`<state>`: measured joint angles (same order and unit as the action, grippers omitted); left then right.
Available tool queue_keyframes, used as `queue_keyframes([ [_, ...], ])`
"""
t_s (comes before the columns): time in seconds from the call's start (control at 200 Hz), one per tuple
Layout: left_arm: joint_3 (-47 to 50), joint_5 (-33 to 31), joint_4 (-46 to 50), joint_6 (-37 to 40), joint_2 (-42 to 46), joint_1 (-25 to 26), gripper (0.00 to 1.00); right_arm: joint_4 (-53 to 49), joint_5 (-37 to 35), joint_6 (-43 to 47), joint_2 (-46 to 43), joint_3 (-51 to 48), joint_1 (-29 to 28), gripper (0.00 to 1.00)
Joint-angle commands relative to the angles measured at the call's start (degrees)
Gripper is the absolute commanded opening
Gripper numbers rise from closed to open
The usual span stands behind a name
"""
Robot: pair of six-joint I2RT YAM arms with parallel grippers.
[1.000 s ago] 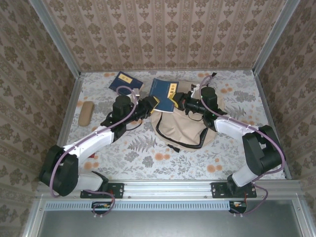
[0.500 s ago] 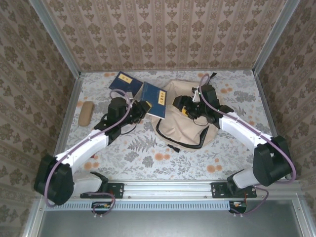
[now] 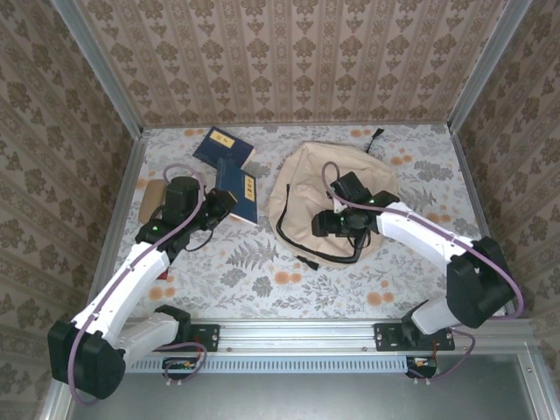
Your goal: Pack books, pencil case, and school supplies into a backpack
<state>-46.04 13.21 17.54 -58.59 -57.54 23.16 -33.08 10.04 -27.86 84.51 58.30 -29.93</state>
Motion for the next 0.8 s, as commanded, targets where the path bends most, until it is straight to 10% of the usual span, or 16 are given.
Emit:
queue_keyframes([
  [0.0,-2.21,1.2,1.71,2.78,0.76,-0.39,0.09,-1.52,2.52,3.15,2.74,1.76,-0.78,0.66],
  [0.43,-2.3,4.17,2.39,3.46,0.34,-0.75,0.09,0.82,-2.16,0.21,4.23,5.24,-0.4,0.15],
  [0.795,-0.27,10.25,6.12,4.67,1.68,-0.54,0.09,-0.6,-4.99,-2.12,6.21,21.92,2.02,0.06],
])
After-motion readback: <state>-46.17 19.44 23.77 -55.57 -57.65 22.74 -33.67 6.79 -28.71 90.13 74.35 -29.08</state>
